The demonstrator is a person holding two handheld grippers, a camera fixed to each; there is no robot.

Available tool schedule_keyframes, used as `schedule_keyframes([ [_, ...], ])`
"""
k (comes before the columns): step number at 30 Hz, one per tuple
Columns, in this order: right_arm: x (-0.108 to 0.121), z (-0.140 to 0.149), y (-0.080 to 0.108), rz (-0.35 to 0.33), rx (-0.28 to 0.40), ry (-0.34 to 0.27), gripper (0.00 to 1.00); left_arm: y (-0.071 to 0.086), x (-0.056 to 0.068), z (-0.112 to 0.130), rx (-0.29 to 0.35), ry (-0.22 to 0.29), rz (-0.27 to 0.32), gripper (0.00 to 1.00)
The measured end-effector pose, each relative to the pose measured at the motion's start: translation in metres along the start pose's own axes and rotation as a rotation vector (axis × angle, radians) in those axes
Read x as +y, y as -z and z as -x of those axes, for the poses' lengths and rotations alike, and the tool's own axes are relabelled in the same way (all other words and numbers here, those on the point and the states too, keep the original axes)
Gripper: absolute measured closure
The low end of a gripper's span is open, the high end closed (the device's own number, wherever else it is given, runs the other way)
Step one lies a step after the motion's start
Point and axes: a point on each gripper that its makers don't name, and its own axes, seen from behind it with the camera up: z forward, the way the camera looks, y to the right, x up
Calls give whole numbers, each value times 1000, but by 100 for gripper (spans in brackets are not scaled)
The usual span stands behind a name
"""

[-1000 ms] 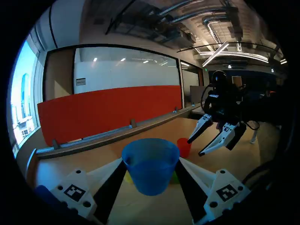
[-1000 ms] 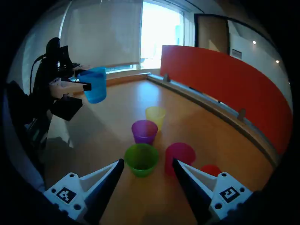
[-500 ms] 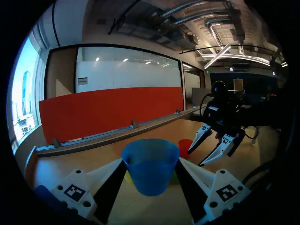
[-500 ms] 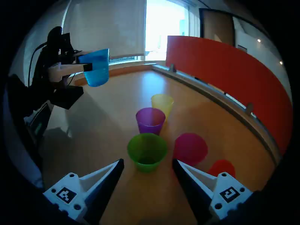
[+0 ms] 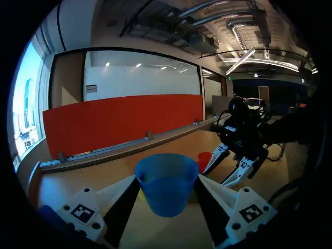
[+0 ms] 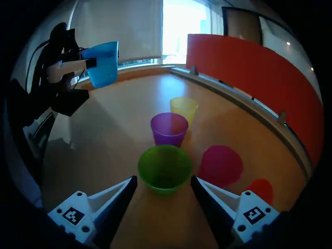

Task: Pour water

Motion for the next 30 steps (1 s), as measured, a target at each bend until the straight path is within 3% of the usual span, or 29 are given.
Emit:
schedule_keyframes([
  [14,-1,-2,-24,8,24,-5,1,-2,0,5,-12,0,2,16],
  [18,1,-3,-28,23,35,-7,8,-2,2,6,-14,-1,4,16],
  [24,-1,-6,-28,20,56,-22,10,-1,4,9,-20,-1,7,16],
  [30,-3,-16,-16,23,94,-33,10,-2,7,9,-22,-3,10,16],
])
